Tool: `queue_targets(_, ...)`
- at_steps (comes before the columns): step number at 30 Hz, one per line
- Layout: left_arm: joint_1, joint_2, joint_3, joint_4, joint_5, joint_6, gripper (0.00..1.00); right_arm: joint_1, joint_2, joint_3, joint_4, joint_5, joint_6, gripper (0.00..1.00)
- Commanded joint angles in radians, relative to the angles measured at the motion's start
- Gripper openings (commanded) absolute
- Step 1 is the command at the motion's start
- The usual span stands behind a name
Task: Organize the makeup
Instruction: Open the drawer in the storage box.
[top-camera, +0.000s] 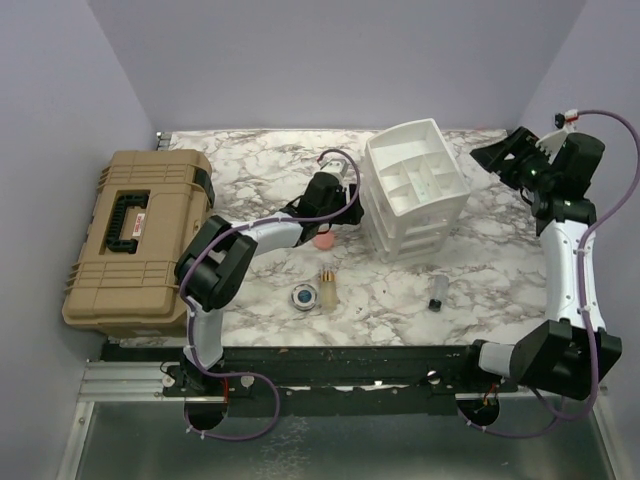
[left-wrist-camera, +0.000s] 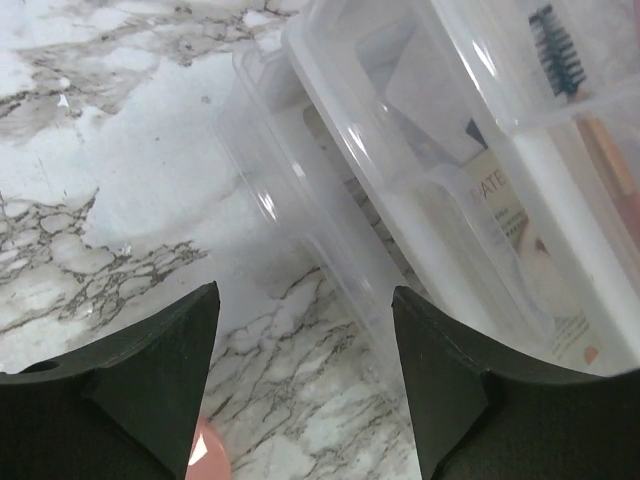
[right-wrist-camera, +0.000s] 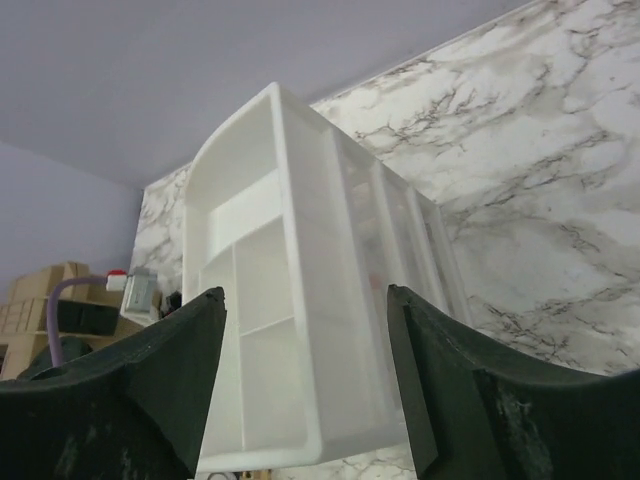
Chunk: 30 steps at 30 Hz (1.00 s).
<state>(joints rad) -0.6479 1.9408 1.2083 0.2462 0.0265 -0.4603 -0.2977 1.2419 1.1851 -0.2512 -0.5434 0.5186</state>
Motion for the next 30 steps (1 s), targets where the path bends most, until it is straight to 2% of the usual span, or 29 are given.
queue_targets(1,-0.012,0.050,0.091,-0.066,-0.074,-0.018,0.72,0.045,0.051,0.096,-0.169,-0.093,-0.101,0.72)
queue_targets(6,-0.043,0.089,0.128,-0.114,-0.124,-0.008,0.71,0.139,0.120,0.161,-0.313,-0.019,-0.230,0.72)
queue_targets(10,-0.048,0.090,0.111,-0.139,-0.175,0.001,0.66,0.244,0.183,0.238,-0.433,0.223,-0.298,0.68)
queue_targets(12,-0.048,0.097,0.114,-0.166,-0.192,0.015,0.63,0.249,0.190,0.240,-0.435,0.326,-0.286,0.63)
queue_targets(17,-0.050,0.089,0.091,-0.194,-0.232,0.039,0.56,0.249,0.165,0.214,-0.402,0.457,-0.272,0.53)
queue_targets(22,-0.049,0.081,0.089,-0.231,-0.241,0.077,0.50,0.250,0.137,0.181,-0.374,0.600,-0.287,0.50)
queue_targets(26,-0.048,0.062,0.072,-0.245,-0.252,0.106,0.47,0.249,0.152,0.182,-0.391,0.646,-0.316,0.50)
queue_targets(30,-0.037,0.033,0.049,-0.255,-0.253,0.125,0.46,0.250,0.165,0.181,-0.386,0.604,-0.322,0.50)
